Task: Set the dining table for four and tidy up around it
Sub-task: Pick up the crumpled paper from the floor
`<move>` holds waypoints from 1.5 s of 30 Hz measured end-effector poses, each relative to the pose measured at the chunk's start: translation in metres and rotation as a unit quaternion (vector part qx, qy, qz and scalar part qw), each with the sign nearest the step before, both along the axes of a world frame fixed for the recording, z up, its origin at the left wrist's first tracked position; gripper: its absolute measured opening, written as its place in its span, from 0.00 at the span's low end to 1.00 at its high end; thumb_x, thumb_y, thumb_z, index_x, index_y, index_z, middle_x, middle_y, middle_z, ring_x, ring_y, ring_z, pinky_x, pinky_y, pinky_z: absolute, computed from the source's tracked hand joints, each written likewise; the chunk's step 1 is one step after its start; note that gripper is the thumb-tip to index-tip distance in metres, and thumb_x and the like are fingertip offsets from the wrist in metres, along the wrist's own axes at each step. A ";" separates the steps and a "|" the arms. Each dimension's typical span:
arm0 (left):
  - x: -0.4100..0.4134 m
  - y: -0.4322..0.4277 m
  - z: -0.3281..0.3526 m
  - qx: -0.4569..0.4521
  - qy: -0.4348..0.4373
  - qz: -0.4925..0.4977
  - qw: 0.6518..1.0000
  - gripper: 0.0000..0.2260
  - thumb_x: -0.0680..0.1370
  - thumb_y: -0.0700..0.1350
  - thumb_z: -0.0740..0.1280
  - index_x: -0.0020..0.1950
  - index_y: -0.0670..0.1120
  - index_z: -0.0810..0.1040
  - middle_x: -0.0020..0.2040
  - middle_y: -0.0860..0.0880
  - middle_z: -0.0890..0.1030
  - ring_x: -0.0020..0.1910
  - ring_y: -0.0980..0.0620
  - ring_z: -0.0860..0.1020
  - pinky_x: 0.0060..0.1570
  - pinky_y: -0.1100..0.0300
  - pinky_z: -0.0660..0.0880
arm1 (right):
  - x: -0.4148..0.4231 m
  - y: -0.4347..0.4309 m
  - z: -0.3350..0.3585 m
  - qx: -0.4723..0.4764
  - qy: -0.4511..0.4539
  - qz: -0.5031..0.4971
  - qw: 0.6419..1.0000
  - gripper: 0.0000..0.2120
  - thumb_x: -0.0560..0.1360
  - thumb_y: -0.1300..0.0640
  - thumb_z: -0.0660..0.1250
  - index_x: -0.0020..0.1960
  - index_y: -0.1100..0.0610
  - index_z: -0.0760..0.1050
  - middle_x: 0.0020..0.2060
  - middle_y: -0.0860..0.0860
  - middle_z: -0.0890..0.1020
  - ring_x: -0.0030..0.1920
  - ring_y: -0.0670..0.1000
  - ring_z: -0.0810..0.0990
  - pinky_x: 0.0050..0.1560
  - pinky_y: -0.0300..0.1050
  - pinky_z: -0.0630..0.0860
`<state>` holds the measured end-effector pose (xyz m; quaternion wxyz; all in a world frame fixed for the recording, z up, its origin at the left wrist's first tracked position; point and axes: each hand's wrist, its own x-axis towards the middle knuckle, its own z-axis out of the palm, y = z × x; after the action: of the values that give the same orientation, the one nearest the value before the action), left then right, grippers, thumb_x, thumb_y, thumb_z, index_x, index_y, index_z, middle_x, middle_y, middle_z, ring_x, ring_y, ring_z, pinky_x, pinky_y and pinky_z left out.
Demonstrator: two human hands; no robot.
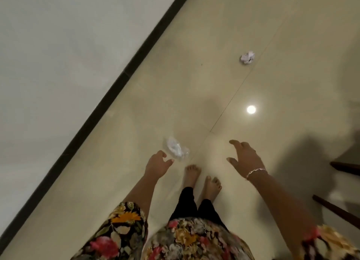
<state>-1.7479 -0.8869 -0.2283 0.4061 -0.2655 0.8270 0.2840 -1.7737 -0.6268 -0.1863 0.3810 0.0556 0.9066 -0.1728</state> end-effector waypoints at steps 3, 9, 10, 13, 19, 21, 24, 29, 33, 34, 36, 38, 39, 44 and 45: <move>-0.018 0.006 -0.087 0.009 -0.009 0.022 1.000 0.20 0.78 0.49 0.66 0.65 0.39 0.70 0.62 0.41 0.76 0.61 0.44 0.74 0.56 0.58 0.68 | -0.026 0.007 -0.076 -0.002 0.027 -0.004 1.000 0.26 0.75 0.56 0.65 0.71 0.55 0.62 0.62 0.60 0.69 0.60 0.62 0.71 0.56 0.51 0.70; -0.030 0.007 -0.238 -0.012 -0.047 0.133 0.990 0.26 0.77 0.49 0.67 0.68 0.37 0.63 0.65 0.38 0.72 0.63 0.41 0.72 0.59 0.53 0.69 | -0.034 0.014 -0.216 -0.015 0.029 0.010 0.999 0.26 0.73 0.59 0.68 0.69 0.57 0.66 0.60 0.62 0.71 0.57 0.65 0.72 0.54 0.55 0.71; -0.031 0.006 -0.258 -0.019 -0.055 0.162 0.985 0.28 0.76 0.49 0.68 0.68 0.37 0.61 0.65 0.38 0.71 0.63 0.40 0.72 0.60 0.51 0.72 | -0.032 0.015 -0.234 -0.019 0.028 0.004 0.999 0.26 0.73 0.60 0.68 0.69 0.57 0.66 0.60 0.62 0.71 0.58 0.64 0.73 0.54 0.55 0.72; -0.034 0.002 -0.306 -0.030 -0.068 0.250 0.965 0.35 0.73 0.50 0.72 0.68 0.36 0.57 0.67 0.37 0.69 0.64 0.39 0.71 0.61 0.45 0.72 | -0.026 0.017 -0.280 -0.033 0.026 0.004 0.999 0.26 0.72 0.60 0.69 0.68 0.57 0.67 0.59 0.60 0.72 0.57 0.63 0.75 0.53 0.56 0.72; -0.042 0.011 -0.350 0.052 -0.094 0.372 0.922 0.46 0.69 0.49 0.76 0.74 0.41 0.48 0.71 0.43 0.63 0.68 0.41 0.66 0.54 0.41 0.71 | -0.031 0.021 -0.328 -0.043 0.035 0.006 0.998 0.26 0.71 0.59 0.70 0.68 0.56 0.67 0.60 0.60 0.72 0.56 0.63 0.75 0.53 0.56 0.73; -0.046 0.016 -0.348 0.060 -0.087 0.369 0.924 0.40 0.69 0.47 0.76 0.72 0.44 0.53 0.69 0.44 0.65 0.65 0.41 0.69 0.46 0.44 0.73 | -0.035 0.025 -0.326 -0.041 0.037 0.013 0.998 0.26 0.71 0.59 0.70 0.67 0.56 0.67 0.60 0.60 0.72 0.56 0.63 0.75 0.52 0.56 0.74; -0.053 0.025 -0.322 0.063 -0.054 0.359 0.930 0.33 0.69 0.41 0.74 0.67 0.46 0.59 0.66 0.44 0.65 0.61 0.42 0.71 0.40 0.49 0.77 | -0.040 0.033 -0.305 -0.048 0.040 0.019 0.998 0.26 0.71 0.60 0.70 0.67 0.56 0.67 0.60 0.60 0.72 0.55 0.64 0.75 0.53 0.56 0.73; -0.078 0.036 -0.244 0.101 -0.045 0.390 0.914 0.30 0.70 0.40 0.74 0.64 0.47 0.60 0.63 0.44 0.66 0.58 0.44 0.72 0.44 0.45 0.79 | -0.055 0.045 -0.236 -0.046 0.027 -0.020 0.998 0.26 0.71 0.59 0.70 0.67 0.56 0.67 0.59 0.60 0.72 0.56 0.63 0.75 0.53 0.55 0.74; -0.119 0.048 -0.177 0.139 -0.044 0.416 0.898 0.29 0.70 0.40 0.74 0.61 0.49 0.59 0.64 0.43 0.66 0.56 0.45 0.71 0.43 0.46 0.78 | -0.084 0.051 -0.180 -0.041 0.016 -0.034 0.998 0.27 0.71 0.59 0.70 0.68 0.56 0.67 0.59 0.60 0.73 0.57 0.62 0.75 0.53 0.55 0.74; -0.133 0.052 -0.161 0.147 -0.041 0.415 0.897 0.28 0.70 0.40 0.74 0.60 0.50 0.59 0.64 0.43 0.66 0.55 0.45 0.71 0.44 0.45 0.79 | -0.093 0.053 -0.169 -0.035 0.015 -0.033 0.999 0.27 0.71 0.59 0.70 0.68 0.56 0.67 0.59 0.59 0.73 0.57 0.62 0.74 0.53 0.53 0.73; -0.161 0.061 -0.134 0.161 -0.027 0.412 0.897 0.28 0.70 0.40 0.74 0.60 0.50 0.60 0.64 0.43 0.67 0.56 0.44 0.71 0.44 0.45 0.79 | -0.114 0.059 -0.149 -0.021 0.017 -0.031 0.999 0.27 0.72 0.58 0.69 0.69 0.55 0.66 0.59 0.59 0.72 0.59 0.61 0.73 0.54 0.52 0.72; -0.190 0.072 -0.112 0.176 -0.014 0.410 0.895 0.28 0.70 0.40 0.74 0.61 0.49 0.60 0.65 0.42 0.67 0.57 0.44 0.71 0.41 0.46 0.79 | -0.137 0.065 -0.133 -0.007 0.019 -0.038 0.999 0.26 0.73 0.58 0.68 0.69 0.56 0.65 0.60 0.59 0.72 0.59 0.61 0.73 0.54 0.52 0.72; -0.205 0.079 -0.103 0.183 -0.007 0.409 0.894 0.28 0.70 0.40 0.74 0.61 0.49 0.60 0.65 0.42 0.67 0.57 0.44 0.71 0.40 0.47 0.79 | -0.150 0.069 -0.126 -0.004 0.023 -0.042 0.999 0.26 0.73 0.57 0.68 0.70 0.55 0.64 0.60 0.59 0.71 0.58 0.61 0.72 0.54 0.51 0.72; -0.276 0.117 -0.080 0.203 0.016 0.405 0.891 0.28 0.70 0.40 0.74 0.62 0.48 0.60 0.64 0.42 0.69 0.57 0.42 0.73 0.40 0.48 0.80 | -0.212 0.099 -0.119 -0.002 0.024 -0.036 0.999 0.26 0.75 0.57 0.64 0.71 0.52 0.62 0.60 0.55 0.70 0.59 0.56 0.72 0.53 0.47 0.73; -0.289 0.125 -0.077 0.200 0.015 0.414 0.888 0.28 0.70 0.40 0.74 0.62 0.48 0.61 0.64 0.42 0.69 0.56 0.43 0.74 0.40 0.48 0.80 | -0.223 0.106 -0.120 -0.004 0.017 -0.039 0.999 0.25 0.75 0.57 0.64 0.71 0.52 0.61 0.61 0.54 0.70 0.59 0.56 0.72 0.53 0.47 0.73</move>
<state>-2.0366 -0.7618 -0.3049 0.2833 -0.4929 0.5734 0.5899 -1.9964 -0.5204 -0.3063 0.3590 0.0864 0.9093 -0.1921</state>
